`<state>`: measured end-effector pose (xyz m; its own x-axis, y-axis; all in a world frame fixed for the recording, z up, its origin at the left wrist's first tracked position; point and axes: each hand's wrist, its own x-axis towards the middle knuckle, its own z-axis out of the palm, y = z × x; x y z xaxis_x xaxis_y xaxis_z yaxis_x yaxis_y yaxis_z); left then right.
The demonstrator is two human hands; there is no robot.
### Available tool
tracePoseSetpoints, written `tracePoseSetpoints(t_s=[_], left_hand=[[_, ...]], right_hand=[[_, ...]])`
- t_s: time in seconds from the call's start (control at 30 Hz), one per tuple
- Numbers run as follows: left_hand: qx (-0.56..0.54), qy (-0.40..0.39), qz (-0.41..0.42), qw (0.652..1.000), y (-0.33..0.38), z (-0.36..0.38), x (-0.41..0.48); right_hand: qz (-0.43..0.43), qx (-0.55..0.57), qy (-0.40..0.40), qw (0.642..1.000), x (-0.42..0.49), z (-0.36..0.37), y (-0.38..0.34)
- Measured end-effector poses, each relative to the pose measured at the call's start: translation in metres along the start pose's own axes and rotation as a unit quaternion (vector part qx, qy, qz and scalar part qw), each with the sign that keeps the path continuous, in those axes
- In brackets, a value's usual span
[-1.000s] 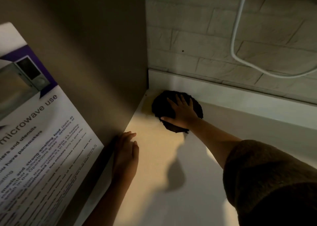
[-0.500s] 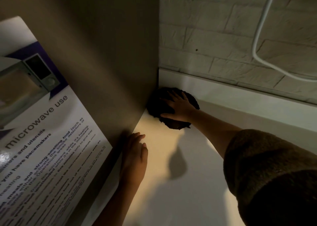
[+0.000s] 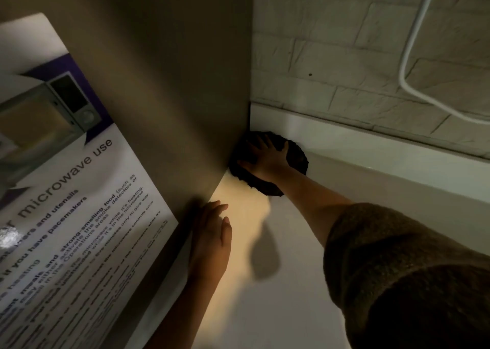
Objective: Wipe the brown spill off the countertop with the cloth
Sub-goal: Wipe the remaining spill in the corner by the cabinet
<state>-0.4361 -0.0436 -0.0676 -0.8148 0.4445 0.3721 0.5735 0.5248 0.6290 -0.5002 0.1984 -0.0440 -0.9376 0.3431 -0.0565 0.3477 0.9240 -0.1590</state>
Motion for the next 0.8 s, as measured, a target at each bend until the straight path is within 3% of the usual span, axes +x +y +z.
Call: tracePoseSetpoints(t_s=[0.8], left_hand=[[-0.119,0.028,0.001,0.993,0.013,-0.022,0.004]], right_hand=[[-0.118,-0.049,-0.031,0.991,-0.081,0.008,-0.04]])
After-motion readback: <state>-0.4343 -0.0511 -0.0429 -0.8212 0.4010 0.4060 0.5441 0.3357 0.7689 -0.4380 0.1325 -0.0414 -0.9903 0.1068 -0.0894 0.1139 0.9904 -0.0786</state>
